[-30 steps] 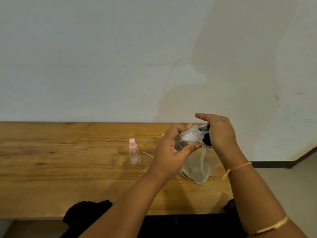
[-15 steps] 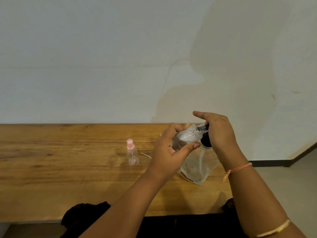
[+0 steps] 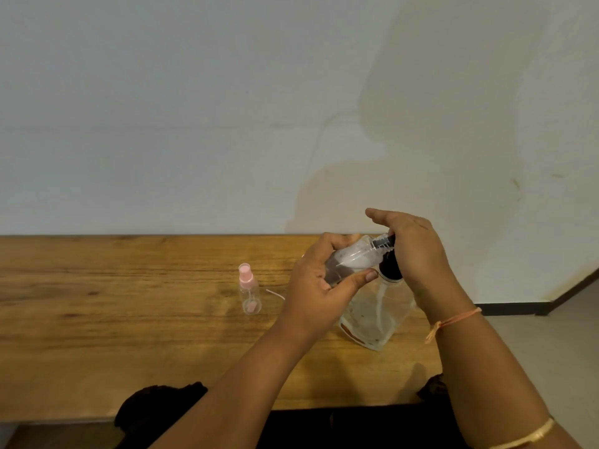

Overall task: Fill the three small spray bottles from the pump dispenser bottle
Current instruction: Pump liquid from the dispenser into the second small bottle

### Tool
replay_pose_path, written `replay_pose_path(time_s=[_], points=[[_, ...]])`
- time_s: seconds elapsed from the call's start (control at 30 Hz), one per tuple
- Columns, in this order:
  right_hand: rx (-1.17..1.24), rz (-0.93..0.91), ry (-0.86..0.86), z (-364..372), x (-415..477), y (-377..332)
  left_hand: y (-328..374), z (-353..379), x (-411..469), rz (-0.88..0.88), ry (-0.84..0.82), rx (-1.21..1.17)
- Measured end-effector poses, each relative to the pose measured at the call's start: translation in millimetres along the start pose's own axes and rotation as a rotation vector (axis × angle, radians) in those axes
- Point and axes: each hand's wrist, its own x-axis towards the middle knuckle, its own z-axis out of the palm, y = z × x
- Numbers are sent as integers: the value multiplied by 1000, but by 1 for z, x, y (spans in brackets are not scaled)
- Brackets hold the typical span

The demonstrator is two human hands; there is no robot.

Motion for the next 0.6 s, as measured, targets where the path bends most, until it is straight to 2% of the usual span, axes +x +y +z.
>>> replay_pose_path(time_s=[0.1,0.2,0.27,0.4,0.6], points=[[-254,-69,-36,4,-2,9,-6,0,-2,-14,10,25],[-343,-74,-30,6,0,15,-8,-1,-4,-22,15,37],[-281,-82,-40,5,-1,14,-7,-1,-4,-16,20,30],[52,-22,8,2,-4,3,-2,-1,-2,-6,15,10],[-22,-33,6,4,-4,3,-3,1,-1,-12,17,1]])
